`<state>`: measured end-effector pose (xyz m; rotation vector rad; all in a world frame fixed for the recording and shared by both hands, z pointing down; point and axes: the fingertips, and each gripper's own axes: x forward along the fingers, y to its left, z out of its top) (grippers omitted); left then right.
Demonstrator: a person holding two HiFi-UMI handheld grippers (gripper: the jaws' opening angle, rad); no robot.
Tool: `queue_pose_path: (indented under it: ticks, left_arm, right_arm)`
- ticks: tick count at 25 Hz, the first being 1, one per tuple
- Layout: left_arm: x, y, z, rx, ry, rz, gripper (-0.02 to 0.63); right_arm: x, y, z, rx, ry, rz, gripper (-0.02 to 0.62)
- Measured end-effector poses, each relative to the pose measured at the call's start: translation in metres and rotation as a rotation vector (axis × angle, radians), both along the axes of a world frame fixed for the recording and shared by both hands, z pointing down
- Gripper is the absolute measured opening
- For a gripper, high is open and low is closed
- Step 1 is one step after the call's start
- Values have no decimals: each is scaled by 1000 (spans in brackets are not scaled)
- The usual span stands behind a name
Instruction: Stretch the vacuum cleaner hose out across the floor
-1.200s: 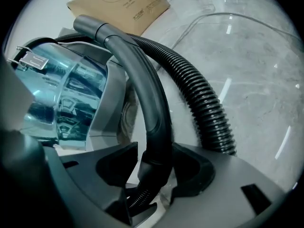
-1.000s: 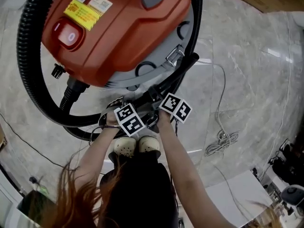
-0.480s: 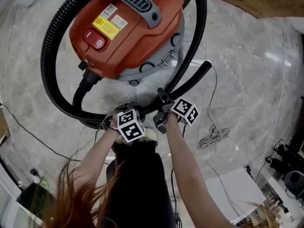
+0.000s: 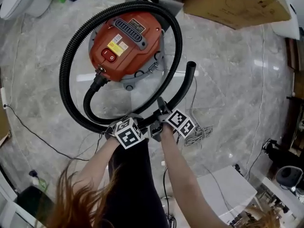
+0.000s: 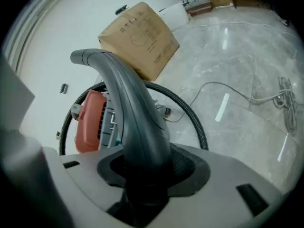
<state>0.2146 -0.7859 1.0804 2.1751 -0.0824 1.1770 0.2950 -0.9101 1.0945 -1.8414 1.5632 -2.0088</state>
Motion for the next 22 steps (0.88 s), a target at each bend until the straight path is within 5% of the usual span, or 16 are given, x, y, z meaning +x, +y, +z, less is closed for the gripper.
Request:
queue_pose_path:
  ticks: [8,13,22]
  left_arm:
    - [1,5,-122,78,102,32,186]
    - [7,-33,-210,188,210,-36,186]
    - [-16,-35,-385,329,365,-136,186]
  right_arm:
    - [13,18,-119,-4,-3,103,190]
    - [11,-27,-217,59,31,30,190]
    - [-12,-23,-392,161,4,73,190]
